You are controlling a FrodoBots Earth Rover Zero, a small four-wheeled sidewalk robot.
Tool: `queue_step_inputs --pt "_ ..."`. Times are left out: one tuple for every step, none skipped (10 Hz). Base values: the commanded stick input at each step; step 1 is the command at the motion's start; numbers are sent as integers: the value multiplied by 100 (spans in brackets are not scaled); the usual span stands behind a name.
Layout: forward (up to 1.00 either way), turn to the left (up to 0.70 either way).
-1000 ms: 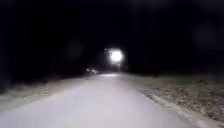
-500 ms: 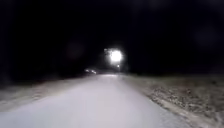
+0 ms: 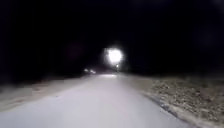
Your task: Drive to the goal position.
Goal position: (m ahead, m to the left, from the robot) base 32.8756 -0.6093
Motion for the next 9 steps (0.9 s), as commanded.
queue_step_inputs --pt "100 0" --pt "100 0" --pt "100 0" --pt "100 7" --pt "100 27" --pt "100 7" --pt "100 0" --pt "100 0" --pt "100 0"
